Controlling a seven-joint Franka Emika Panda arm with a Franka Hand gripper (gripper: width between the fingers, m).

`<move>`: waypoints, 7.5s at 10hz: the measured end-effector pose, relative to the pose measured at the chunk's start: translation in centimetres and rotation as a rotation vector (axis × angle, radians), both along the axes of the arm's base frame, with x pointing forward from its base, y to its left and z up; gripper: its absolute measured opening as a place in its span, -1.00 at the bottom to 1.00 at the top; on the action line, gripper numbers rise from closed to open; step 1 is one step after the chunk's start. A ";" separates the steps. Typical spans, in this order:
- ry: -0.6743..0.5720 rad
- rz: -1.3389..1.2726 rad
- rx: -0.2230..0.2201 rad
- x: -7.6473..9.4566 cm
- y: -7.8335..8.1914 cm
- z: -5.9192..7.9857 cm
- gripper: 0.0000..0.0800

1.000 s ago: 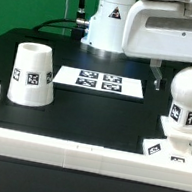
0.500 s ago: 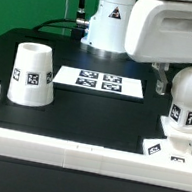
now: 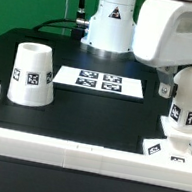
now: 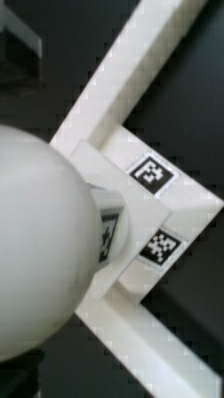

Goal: Assemble lamp

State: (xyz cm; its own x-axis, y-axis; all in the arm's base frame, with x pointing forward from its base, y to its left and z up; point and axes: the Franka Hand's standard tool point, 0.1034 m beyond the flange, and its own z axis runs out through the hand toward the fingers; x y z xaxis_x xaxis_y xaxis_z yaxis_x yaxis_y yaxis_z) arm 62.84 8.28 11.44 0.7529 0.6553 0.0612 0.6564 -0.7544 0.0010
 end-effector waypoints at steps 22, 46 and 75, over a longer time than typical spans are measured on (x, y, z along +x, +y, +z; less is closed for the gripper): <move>-0.025 0.954 -0.165 0.4 0.8 -0.6 0.44; 0.005 -1.028 0.071 0.5 0.2 -0.8 0.44; 0.122 -0.673 0.022 -8.4 -11.2 1.6 0.75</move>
Offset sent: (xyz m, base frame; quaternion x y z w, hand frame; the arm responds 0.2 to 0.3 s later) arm 0.0007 0.0099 -0.0008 -0.0197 -0.0059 -0.2261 0.9739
